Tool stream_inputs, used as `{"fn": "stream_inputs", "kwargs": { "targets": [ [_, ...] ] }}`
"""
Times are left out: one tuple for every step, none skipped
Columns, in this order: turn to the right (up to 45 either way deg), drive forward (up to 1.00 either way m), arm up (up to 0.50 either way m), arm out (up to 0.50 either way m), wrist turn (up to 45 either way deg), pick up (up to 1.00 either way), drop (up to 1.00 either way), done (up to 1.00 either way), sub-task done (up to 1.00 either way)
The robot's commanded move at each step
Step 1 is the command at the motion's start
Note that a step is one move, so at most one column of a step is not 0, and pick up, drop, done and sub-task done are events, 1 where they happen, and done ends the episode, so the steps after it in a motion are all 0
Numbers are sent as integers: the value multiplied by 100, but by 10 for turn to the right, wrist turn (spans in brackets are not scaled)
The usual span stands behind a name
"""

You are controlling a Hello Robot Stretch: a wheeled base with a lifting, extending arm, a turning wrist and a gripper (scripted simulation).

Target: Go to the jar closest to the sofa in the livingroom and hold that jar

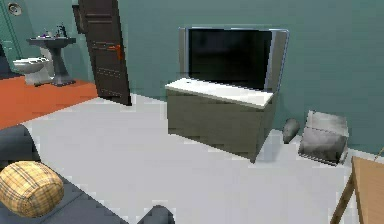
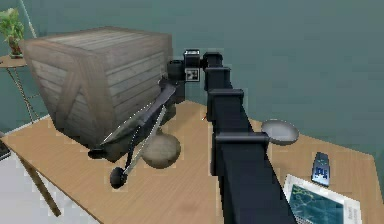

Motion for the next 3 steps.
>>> {"fn": "stream_inputs", "kwargs": {
  "targets": [
    [0, 0, 0, 0, 450, 0, 0, 0, 0],
    [0, 0, 0, 0, 450, 0, 0, 0, 0],
    [0, 0, 0, 0, 60, 0, 0, 0, 0]
  ]
}}
